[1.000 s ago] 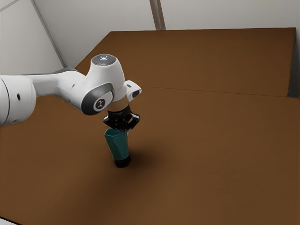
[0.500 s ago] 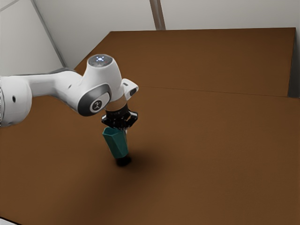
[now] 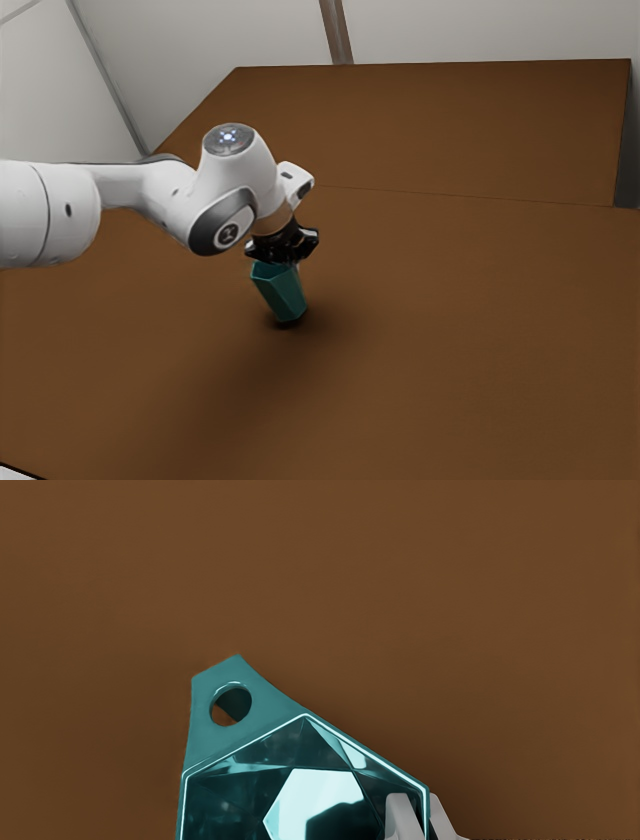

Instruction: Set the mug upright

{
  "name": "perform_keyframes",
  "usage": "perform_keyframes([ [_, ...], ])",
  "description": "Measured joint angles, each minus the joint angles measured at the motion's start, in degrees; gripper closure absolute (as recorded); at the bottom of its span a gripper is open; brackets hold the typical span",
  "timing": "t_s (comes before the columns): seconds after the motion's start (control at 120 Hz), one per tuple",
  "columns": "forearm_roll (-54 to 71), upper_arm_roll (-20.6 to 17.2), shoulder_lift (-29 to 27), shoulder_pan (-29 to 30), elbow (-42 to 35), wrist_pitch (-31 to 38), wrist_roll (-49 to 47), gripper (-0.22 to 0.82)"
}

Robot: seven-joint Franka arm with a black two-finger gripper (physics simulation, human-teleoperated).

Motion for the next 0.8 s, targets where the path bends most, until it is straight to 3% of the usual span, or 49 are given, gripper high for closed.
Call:
perform_keyframes([
  [0.533,-0.4,0.4,0.1,-2.0,-0.5,-0.1,-1.7,0.78],
  [0.658,-0.6,0.3,0.4,-2.0,-0.4,-0.4,-1.9,0.64],
  [0.8,-0.6,0.2,0.6,-2.1,-0.1,-0.5,-1.9,0.38],
])
